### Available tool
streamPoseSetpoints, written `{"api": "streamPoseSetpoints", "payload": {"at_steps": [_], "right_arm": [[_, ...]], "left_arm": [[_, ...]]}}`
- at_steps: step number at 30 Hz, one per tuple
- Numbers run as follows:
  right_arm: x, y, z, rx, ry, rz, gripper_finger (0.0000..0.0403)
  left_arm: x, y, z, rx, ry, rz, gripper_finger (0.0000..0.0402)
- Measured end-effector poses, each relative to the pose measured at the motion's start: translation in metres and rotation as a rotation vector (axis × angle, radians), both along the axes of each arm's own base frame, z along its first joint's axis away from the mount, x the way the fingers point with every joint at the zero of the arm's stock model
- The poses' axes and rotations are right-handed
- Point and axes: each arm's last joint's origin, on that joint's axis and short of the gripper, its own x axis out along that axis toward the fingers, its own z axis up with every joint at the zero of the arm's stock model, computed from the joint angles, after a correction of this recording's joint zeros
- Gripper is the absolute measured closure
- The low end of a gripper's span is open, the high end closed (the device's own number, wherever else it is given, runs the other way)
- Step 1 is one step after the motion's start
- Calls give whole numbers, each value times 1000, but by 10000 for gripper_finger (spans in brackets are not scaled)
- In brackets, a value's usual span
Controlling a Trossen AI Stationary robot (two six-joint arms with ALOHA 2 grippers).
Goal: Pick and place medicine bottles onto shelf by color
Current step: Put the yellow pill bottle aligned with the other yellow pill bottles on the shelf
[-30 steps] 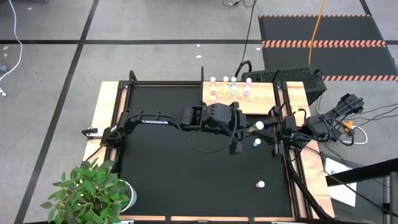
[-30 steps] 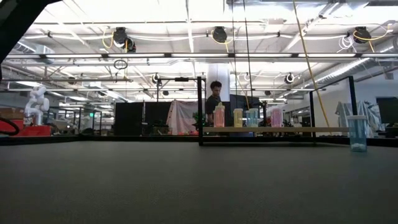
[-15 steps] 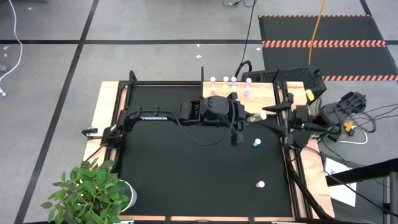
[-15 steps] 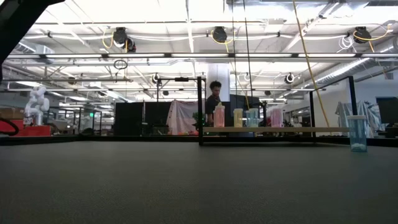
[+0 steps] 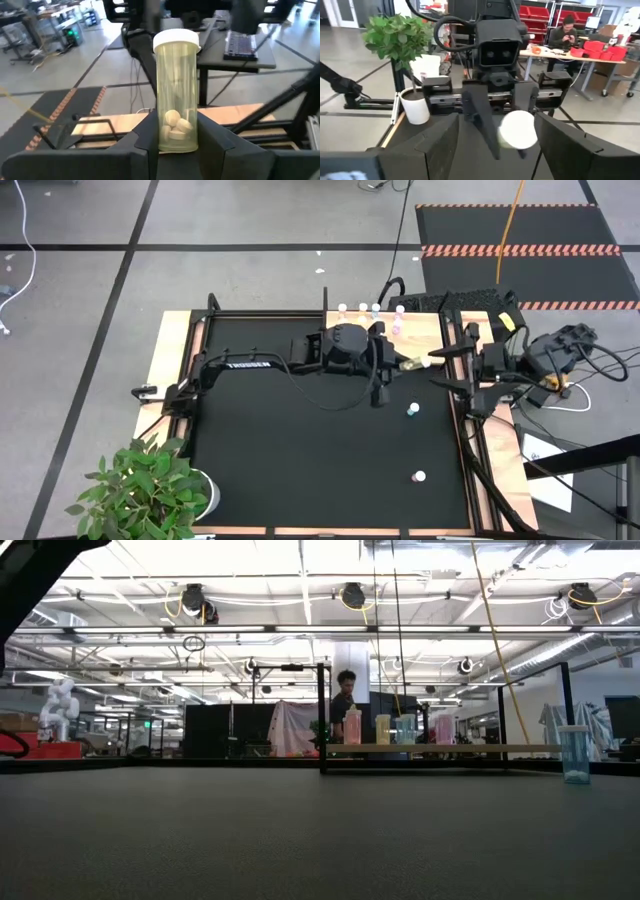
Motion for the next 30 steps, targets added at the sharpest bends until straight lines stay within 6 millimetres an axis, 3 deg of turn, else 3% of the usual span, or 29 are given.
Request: {"api": "streamPoseSetpoints", "payload": {"at_steps": [8, 14, 21, 30], "right_arm": [[7, 0, -1, 31, 13, 68, 150], [8, -1, -1, 16, 17, 77, 179], [11, 0, -2, -2, 28, 82, 219], [12, 1, 4, -13, -31, 83, 221]], "left_arm": [[0, -9, 4, 60, -48, -158, 291], [1, -8, 4, 33, -46, -154, 308], [1, -8, 3, 29, -44, -154, 287], [0, -6, 1, 10, -15, -147, 302]]}}
